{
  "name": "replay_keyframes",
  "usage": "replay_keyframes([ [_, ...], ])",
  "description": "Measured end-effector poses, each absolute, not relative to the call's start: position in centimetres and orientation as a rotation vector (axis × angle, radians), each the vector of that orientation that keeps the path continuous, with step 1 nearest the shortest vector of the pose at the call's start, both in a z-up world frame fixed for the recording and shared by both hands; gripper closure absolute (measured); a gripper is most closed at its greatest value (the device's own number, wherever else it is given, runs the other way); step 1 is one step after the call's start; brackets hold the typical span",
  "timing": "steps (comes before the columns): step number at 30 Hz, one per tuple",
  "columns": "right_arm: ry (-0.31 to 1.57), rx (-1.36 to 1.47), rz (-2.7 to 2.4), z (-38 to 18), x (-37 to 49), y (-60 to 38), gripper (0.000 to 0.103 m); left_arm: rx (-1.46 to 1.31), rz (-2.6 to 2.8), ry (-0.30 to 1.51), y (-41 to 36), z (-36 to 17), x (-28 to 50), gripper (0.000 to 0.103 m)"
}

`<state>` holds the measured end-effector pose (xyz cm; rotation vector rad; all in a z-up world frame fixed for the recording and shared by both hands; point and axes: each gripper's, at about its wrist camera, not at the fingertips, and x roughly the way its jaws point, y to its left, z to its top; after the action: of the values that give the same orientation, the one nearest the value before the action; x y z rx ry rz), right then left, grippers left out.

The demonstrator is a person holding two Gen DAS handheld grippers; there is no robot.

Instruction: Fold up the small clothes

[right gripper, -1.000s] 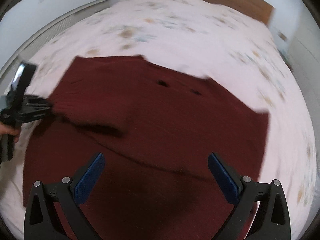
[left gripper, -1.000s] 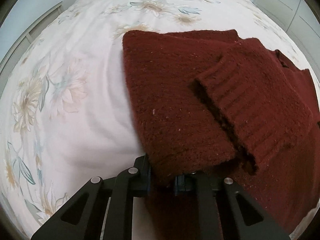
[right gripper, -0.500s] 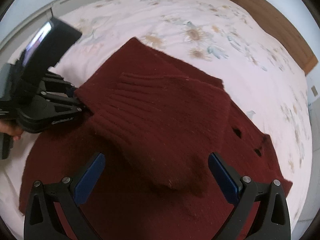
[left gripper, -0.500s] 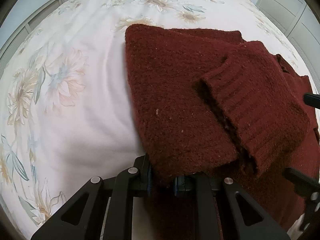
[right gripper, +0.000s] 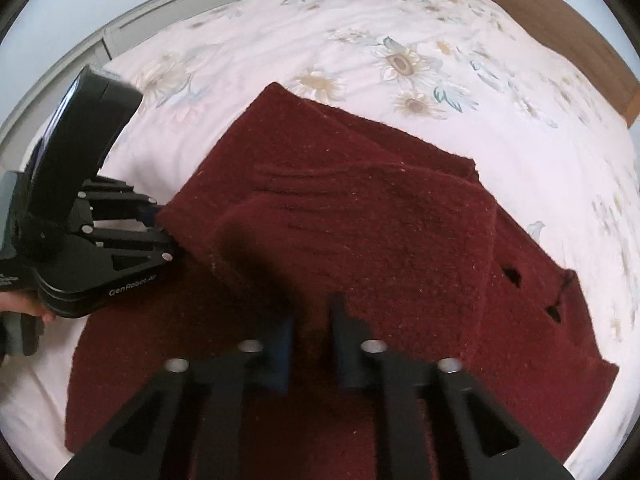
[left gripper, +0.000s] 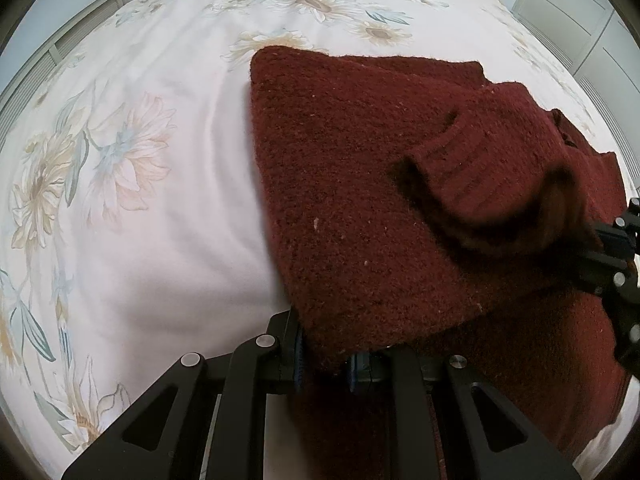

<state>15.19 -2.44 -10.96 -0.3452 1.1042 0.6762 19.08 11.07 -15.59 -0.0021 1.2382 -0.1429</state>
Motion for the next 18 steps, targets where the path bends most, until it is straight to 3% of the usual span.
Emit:
replay_keyframes([
  [18, 0.951, -0.089, 0.225, -5.7, 16.9, -15.9, 0.094, -0.002, -0.119, 1.189, 11.2, -15.5, 17.6, 0.089],
])
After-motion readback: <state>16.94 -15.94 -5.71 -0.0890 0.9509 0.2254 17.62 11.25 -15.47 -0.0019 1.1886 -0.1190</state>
